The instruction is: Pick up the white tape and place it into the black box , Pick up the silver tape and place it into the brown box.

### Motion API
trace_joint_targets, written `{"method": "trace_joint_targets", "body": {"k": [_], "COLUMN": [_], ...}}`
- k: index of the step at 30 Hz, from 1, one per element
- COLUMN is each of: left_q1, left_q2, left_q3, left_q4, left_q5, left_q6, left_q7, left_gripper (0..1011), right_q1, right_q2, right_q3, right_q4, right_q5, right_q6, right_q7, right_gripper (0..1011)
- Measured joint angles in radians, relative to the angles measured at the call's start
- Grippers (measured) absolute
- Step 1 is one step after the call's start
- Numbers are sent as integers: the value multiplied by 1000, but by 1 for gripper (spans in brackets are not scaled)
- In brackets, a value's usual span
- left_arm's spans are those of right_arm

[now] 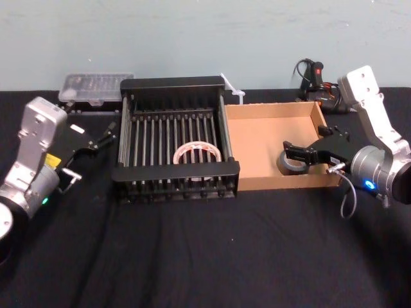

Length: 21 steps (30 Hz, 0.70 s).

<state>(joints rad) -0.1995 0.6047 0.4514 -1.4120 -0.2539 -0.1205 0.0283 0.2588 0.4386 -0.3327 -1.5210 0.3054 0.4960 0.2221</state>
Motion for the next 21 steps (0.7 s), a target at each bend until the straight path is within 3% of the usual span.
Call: {"method": "trace_joint_targets", "body": {"k": [13, 19, 21], "left_q1": [0, 0, 0], "left_q2": [0, 0, 0], "left_q3": [0, 0, 0], "left_q4": [0, 0, 0], "left_q5": [0, 0, 0], "left_q6": [0, 0, 0], "left_q7": [0, 0, 0], "left_gripper": [1001, 1001, 1001], "right_q1": [0, -19, -40], "right_q2": [0, 3, -3], "right_q3": [0, 9, 15], "right_q4": [0, -27, -48], "right_q5": [0, -25, -57], "right_q6": [0, -41, -97], "right_q7": [0, 3, -27], "right_gripper": [1002, 1002, 1002]}}
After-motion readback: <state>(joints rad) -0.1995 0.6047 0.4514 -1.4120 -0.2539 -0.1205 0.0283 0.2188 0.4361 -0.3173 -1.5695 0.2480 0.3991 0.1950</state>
